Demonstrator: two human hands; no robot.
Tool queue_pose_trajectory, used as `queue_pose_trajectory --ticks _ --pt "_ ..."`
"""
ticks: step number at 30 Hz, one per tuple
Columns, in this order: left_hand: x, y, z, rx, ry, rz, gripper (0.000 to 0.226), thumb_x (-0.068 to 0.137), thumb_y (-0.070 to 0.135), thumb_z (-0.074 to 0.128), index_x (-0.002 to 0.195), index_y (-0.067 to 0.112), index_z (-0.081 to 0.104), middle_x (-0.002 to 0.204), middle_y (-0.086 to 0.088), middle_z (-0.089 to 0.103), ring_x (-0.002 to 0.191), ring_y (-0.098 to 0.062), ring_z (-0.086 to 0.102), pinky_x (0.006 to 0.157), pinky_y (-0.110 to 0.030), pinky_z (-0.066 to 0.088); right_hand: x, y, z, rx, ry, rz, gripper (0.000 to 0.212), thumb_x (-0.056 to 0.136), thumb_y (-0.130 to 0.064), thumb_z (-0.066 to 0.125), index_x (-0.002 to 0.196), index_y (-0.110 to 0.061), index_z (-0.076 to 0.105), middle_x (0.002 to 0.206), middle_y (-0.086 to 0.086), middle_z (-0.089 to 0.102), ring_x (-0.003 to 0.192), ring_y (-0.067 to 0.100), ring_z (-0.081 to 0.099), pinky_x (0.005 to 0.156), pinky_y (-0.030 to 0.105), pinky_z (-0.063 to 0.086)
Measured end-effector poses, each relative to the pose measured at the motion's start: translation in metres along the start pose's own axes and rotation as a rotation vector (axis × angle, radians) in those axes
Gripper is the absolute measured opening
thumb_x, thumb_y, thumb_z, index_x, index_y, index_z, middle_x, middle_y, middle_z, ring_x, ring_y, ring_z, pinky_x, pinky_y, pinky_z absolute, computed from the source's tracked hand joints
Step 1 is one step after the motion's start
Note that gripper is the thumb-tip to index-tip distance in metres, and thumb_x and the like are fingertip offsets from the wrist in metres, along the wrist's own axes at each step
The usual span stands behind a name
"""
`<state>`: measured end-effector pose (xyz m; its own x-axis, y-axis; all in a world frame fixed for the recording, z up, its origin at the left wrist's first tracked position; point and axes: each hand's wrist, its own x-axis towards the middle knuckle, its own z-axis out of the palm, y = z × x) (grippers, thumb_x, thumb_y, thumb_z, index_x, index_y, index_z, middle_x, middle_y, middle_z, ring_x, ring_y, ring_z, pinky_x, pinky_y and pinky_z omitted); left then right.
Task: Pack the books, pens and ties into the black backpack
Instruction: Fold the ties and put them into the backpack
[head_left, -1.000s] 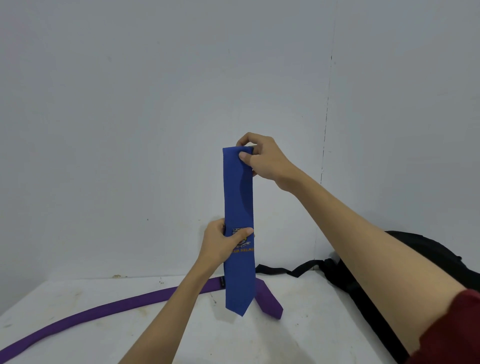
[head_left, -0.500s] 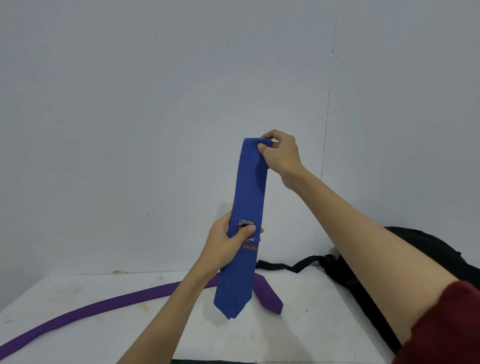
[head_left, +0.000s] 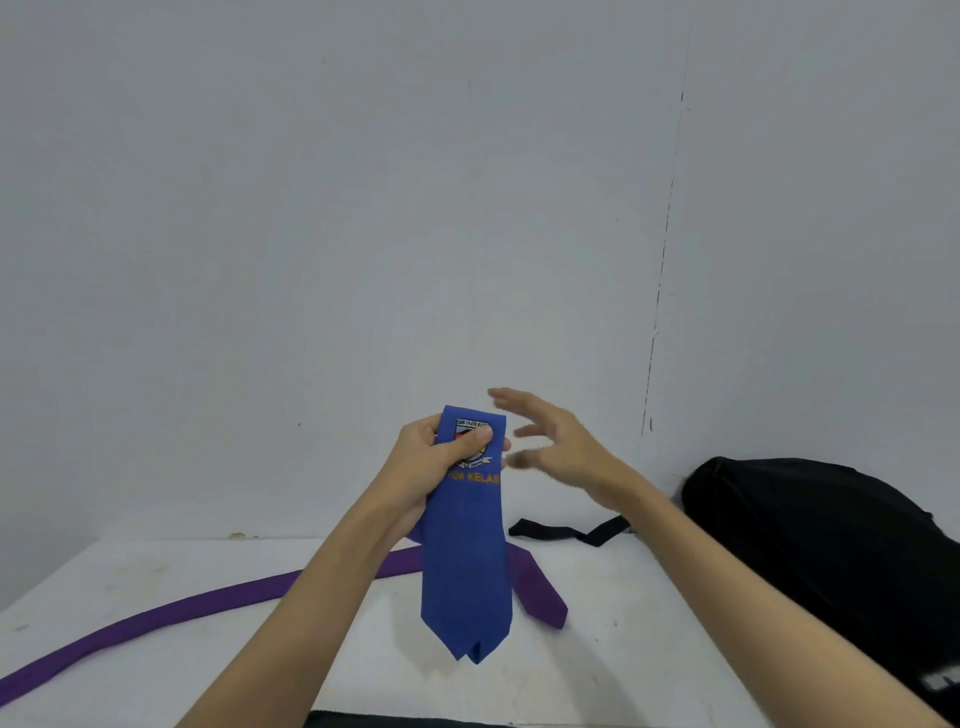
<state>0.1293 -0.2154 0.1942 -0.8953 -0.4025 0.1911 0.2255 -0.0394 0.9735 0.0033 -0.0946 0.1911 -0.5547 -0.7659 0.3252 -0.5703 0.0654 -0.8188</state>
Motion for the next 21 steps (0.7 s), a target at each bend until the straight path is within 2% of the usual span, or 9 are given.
queue_pose_trajectory --ticks 2,4,7,9,11,14,17,19,21 --pt "-0.001 0.0 0.002 0.015 -0.041 -0.023 0.013 0.086 0.012 0.064 0.097 0.007 0.066 0.078 -0.005 0.074 0.062 -0.014 0.069 0.052 -0.024 0.053 -0.004 0.001 0.008 0.003 -0.034 -0.053 0.061 0.081 -0.002 0.066 0.126 -0.04 0.052 0.129 -0.018 0.054 0.116 0.009 0.051 0.077 0.015 0.045" --pt "-0.003 0.001 0.006 0.046 -0.091 -0.022 0.015 0.086 0.01 0.064 0.1 0.008 0.066 0.074 -0.005 0.073 0.061 -0.014 0.069 0.052 -0.023 0.053 -0.005 -0.001 0.013 0.067 -0.001 -0.072 0.051 0.082 0.005 0.061 0.122 -0.027 0.061 0.114 -0.014 0.064 0.108 0.006 0.057 0.074 0.016 0.048" --pt "-0.002 0.001 0.007 0.09 -0.074 0.006 0.016 0.085 0.011 0.065 0.101 0.008 0.067 0.079 -0.005 0.074 0.064 -0.015 0.069 0.057 -0.024 0.056 -0.006 0.0 0.012 0.134 -0.035 -0.04 0.045 0.077 0.009 0.064 0.114 -0.016 0.067 0.105 -0.005 0.07 0.105 0.011 0.061 0.086 0.028 0.048" --pt "0.001 0.002 0.003 0.08 -0.036 0.014 0.016 0.085 0.012 0.066 0.101 0.01 0.067 0.083 -0.006 0.074 0.066 -0.016 0.069 0.059 -0.026 0.057 -0.007 0.001 0.01 0.17 -0.121 -0.058 0.052 0.074 0.009 0.067 0.117 -0.019 0.064 0.112 -0.003 0.068 0.109 0.013 0.06 0.088 0.03 0.051" --pt "0.002 0.0 0.0 0.056 -0.024 0.012 0.014 0.085 0.011 0.065 0.099 0.012 0.067 0.081 -0.006 0.074 0.065 -0.016 0.069 0.057 -0.026 0.056 -0.007 0.0 0.011 0.171 -0.143 -0.076 0.053 0.078 0.007 0.066 0.117 -0.028 0.063 0.111 -0.007 0.068 0.108 0.011 0.06 0.088 0.026 0.053" --pt "-0.001 -0.005 0.002 0.044 -0.023 0.009 0.014 0.085 0.011 0.065 0.099 0.01 0.065 0.075 -0.004 0.073 0.063 -0.015 0.069 0.053 -0.024 0.054 -0.002 -0.002 0.014 0.102 0.05 -0.072 0.033 0.084 0.002 0.062 0.107 -0.02 0.069 0.101 -0.005 0.071 0.097 0.01 0.065 0.077 0.016 0.052" --pt "0.001 -0.01 0.006 0.03 0.061 0.033 0.017 0.086 0.014 0.065 0.102 0.009 0.065 0.078 -0.003 0.074 0.065 -0.015 0.07 0.055 -0.025 0.055 0.004 -0.002 0.018 0.085 0.349 0.01 0.012 0.084 -0.007 0.066 0.087 -0.018 0.067 0.087 -0.005 0.067 0.084 0.014 0.063 0.068 0.017 0.047" --pt "0.005 -0.01 0.005 -0.052 0.143 0.033 0.019 0.086 0.014 0.065 0.103 0.005 0.065 0.083 -0.005 0.074 0.066 -0.015 0.07 0.057 -0.028 0.057 0.001 -0.001 0.02 0.13 0.509 0.068 0.016 0.085 -0.015 0.067 0.073 -0.015 0.056 0.075 -0.003 0.059 0.07 0.012 0.056 0.06 0.018 0.042" --pt "0.01 -0.012 0.003 -0.137 0.213 0.008 0.02 0.087 0.014 0.064 0.104 0.004 0.065 0.088 -0.007 0.073 0.066 -0.015 0.069 0.058 -0.028 0.058 -0.007 -0.001 0.02 0.234 0.448 0.122 0.029 0.09 -0.027 0.062 0.068 -0.012 0.05 0.066 0.0 0.056 0.059 0.012 0.051 0.056 0.019 0.039"
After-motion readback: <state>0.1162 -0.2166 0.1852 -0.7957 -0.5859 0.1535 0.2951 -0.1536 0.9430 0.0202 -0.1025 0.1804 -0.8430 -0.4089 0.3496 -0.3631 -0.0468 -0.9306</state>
